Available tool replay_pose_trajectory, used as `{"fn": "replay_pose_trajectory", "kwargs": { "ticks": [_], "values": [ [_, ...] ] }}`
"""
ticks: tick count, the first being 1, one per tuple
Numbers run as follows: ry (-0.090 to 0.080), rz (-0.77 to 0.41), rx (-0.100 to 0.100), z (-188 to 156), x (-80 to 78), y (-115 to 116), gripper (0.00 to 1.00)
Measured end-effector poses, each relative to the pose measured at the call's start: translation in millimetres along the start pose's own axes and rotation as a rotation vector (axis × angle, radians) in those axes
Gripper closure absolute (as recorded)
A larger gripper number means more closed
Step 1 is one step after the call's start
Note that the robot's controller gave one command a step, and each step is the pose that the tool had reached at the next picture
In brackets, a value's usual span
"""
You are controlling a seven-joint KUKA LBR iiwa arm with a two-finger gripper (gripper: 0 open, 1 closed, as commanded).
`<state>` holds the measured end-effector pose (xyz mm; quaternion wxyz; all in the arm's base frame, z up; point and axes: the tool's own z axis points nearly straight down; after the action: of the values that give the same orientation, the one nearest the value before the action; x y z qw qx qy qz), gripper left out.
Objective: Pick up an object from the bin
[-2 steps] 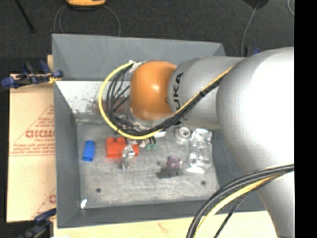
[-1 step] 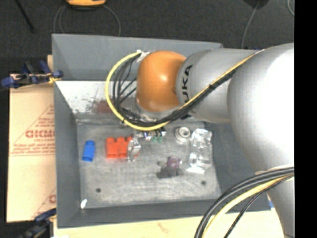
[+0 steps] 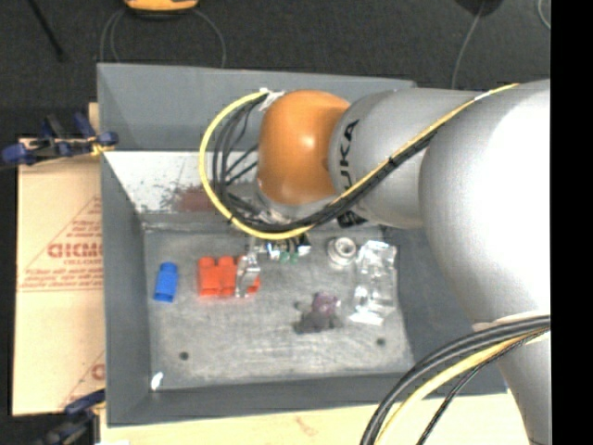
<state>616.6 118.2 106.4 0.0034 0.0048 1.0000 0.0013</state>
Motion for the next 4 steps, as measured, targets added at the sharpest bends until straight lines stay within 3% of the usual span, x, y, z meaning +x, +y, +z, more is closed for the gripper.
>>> {"fn": "replay_pose_trajectory", "kwargs": {
  "ticks": [1,2,3,4],
  "values": [
    [-0.002,0.200,-0.001,32,1.3,2,0.00],
    [-0.006,0.361,-0.005,31,5.1,4,0.00],
    [-0.016,0.363,-0.005,29,2.3,2,1.00],
    [0.001,0.362,0.001,9,0.4,1,1.00]
  ]
}}
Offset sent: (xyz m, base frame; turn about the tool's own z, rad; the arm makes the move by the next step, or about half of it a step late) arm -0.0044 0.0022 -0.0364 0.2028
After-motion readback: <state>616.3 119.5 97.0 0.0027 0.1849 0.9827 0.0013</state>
